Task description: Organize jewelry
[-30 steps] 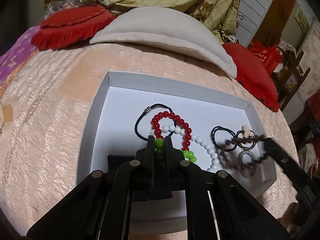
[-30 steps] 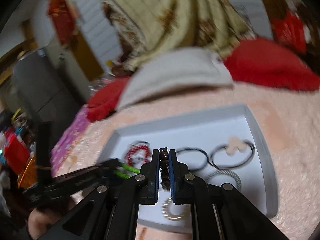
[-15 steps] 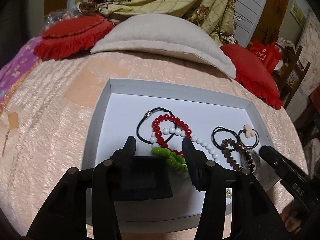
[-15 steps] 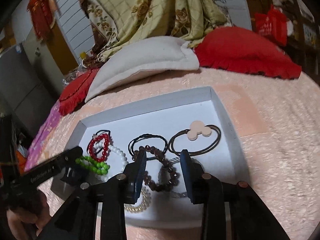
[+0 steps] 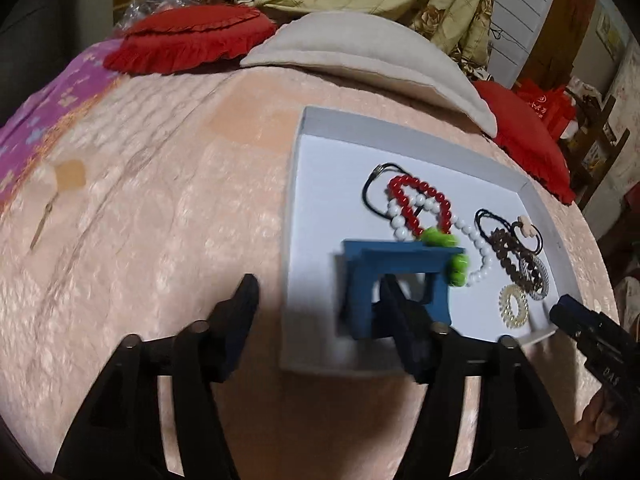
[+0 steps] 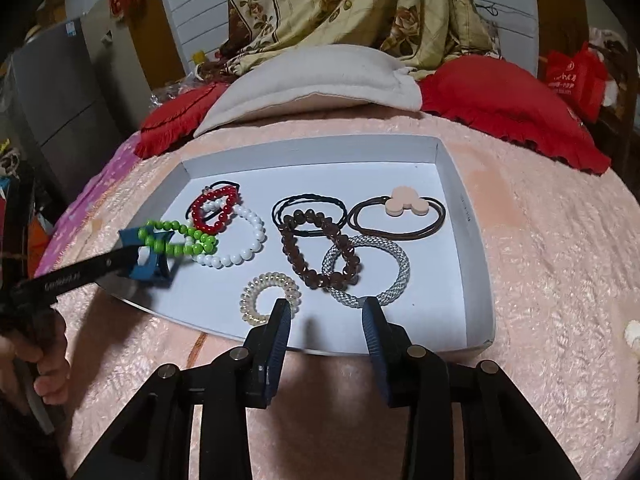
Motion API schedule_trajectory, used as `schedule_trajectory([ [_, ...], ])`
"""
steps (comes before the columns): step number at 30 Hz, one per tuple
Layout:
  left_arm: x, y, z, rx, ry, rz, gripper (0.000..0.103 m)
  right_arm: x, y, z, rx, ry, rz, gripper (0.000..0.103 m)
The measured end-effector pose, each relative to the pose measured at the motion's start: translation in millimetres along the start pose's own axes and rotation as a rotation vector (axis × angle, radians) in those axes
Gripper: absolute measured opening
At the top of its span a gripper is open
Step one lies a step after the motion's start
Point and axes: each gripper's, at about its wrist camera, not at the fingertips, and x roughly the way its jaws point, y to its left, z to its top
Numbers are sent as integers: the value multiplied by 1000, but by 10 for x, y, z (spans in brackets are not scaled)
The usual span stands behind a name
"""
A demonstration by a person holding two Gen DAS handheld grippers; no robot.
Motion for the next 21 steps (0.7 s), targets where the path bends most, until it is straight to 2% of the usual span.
schedule_trajectory([
  [3, -63, 49, -107, -1, 28, 6, 72, -67, 43, -71, 4, 3, 15, 36],
  [6, -177, 53, -180, -10, 15, 18, 71, -202, 81, -190, 21, -6, 41, 37],
  [8, -310, 63, -207, -18, -22, 3, 71, -320, 118, -240, 5, -39, 31, 37],
  [13, -840, -8, -390, -19, -167, -25, 71, -771, 131, -440, 9, -136, -37, 38],
  [15, -1071, -97, -529, 4, -231, 3, 75, -932, 163, -580, 16, -148, -53, 40],
  [17, -1261, -189, -635, 31, -293, 19, 80, -1068, 215, -711, 9, -157, -72, 47],
  [18, -1401, -287, -713, 54, -340, 25, 81, -1121, 254, -771, 1, -163, -82, 58],
  [19, -1476, -350, -753, 70, -364, 29, 83, -1174, 303, -829, -9, -175, -96, 65],
  [21, -1705, -599, -873, 148, -427, 51, 96, -1258, 387, -907, -32, -198, -126, 65],
])
